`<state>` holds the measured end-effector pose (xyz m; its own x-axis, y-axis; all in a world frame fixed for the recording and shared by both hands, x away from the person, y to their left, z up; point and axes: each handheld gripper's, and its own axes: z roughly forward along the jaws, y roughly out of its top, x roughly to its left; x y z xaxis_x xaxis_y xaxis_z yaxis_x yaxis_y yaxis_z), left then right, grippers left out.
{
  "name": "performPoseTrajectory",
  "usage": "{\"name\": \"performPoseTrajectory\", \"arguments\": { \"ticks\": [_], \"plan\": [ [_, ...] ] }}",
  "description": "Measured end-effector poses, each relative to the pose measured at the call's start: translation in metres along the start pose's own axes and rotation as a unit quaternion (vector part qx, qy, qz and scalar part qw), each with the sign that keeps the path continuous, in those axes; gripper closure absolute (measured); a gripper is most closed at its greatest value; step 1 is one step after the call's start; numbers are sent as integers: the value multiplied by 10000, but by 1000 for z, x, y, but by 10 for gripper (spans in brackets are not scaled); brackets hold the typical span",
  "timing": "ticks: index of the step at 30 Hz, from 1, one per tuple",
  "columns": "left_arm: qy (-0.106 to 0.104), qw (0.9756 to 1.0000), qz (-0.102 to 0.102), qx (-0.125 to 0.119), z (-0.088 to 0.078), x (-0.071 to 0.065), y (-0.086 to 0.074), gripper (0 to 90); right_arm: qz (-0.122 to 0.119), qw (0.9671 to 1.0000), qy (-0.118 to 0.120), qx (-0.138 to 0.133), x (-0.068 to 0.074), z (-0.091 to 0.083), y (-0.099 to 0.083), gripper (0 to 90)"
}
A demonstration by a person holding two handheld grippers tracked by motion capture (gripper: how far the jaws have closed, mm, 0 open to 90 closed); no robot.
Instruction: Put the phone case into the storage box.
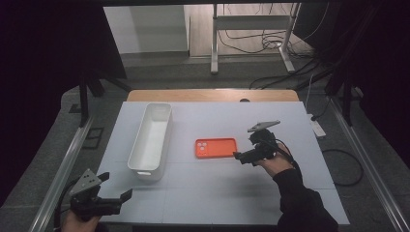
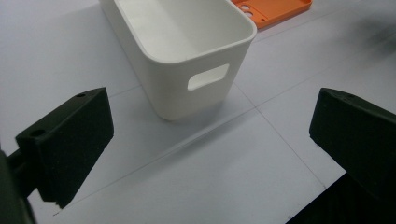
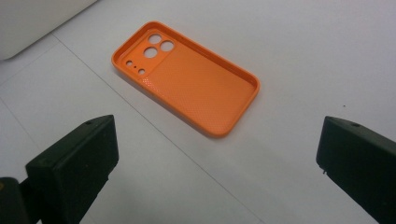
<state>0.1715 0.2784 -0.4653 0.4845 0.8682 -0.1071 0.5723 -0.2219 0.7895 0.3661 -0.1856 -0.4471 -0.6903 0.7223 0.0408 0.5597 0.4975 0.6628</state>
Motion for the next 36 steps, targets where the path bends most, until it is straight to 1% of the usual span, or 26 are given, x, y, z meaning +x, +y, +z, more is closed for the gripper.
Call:
{"name": "performPoseTrajectory", "arguments": {
  "ticks": [3,5,9,15,16,24,27,29,34,36],
  "plan": [
    [-2,10000,0,0,0,0,0,7,-6,10000,22,5,0,3,2,0],
    [-2,10000,1,0,0,0,0,6,-60,10000,31,-12,0,5,4,0],
    [-7,10000,-1,-2,0,0,0,7,-184,9998,14,38,2,11,10,0],
    [-23,10000,-12,-11,0,1,0,6,-191,9998,-24,79,3,21,18,0],
    [-25,10000,-14,-11,0,1,0,6,-233,9997,-49,88,3,23,20,0],
    [-28,10000,-2,-11,0,0,0,6,-297,9994,-131,140,4,35,29,0],
    [-33,10000,-2,-14,0,0,0,6,-236,9996,-85,136,4,39,31,0],
    [-31,10000,1,-12,0,0,0,6,-218,9995,-95,189,4,42,32,0],
    [-29,10000,3,-11,0,0,0,6,-201,9995,-74,232,4,48,36,0],
    [-31,10000,0,-11,0,0,0,6,-197,9995,-23,264,5,50,37,0]
  ]
}}
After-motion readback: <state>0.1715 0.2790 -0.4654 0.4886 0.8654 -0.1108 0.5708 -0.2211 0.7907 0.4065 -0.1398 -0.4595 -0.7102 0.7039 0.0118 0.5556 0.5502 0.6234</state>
